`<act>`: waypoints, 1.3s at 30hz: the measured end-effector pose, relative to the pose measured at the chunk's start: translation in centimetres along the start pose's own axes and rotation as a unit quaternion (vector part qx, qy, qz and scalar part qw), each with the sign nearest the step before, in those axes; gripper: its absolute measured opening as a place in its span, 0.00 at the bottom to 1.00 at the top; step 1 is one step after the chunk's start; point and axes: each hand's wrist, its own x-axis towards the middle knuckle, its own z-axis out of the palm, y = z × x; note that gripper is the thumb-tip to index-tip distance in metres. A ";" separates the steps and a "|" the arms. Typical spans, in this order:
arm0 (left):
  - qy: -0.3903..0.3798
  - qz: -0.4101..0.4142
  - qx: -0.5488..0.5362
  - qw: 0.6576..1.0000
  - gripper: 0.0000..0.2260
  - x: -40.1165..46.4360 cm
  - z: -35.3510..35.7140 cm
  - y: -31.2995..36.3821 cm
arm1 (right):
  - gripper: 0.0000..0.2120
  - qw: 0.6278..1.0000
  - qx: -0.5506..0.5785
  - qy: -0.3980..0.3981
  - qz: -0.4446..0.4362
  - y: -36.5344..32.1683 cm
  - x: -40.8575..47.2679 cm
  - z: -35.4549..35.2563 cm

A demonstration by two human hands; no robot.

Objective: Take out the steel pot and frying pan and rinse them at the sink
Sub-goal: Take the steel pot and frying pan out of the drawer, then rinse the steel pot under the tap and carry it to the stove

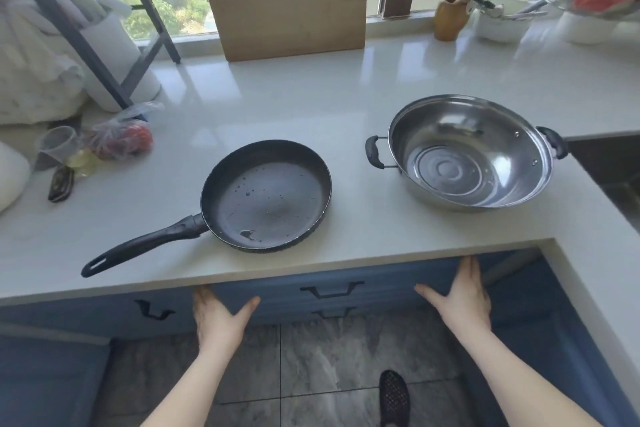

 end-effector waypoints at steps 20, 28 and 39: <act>-0.150 0.446 0.070 0.880 0.46 -8.0 0.8 28.1 | 0.54 0.991 0.044 0.093 -0.089 0.5 4.5 -21.0; -0.162 0.398 0.274 0.860 0.59 -1.5 3.9 35.3 | 0.63 0.976 -0.135 -0.062 -0.161 1.8 15.0 -27.1; -0.249 0.391 0.288 0.838 0.71 1.5 4.3 37.5 | 0.66 0.938 -0.141 -0.213 -0.236 0.6 22.7 -26.8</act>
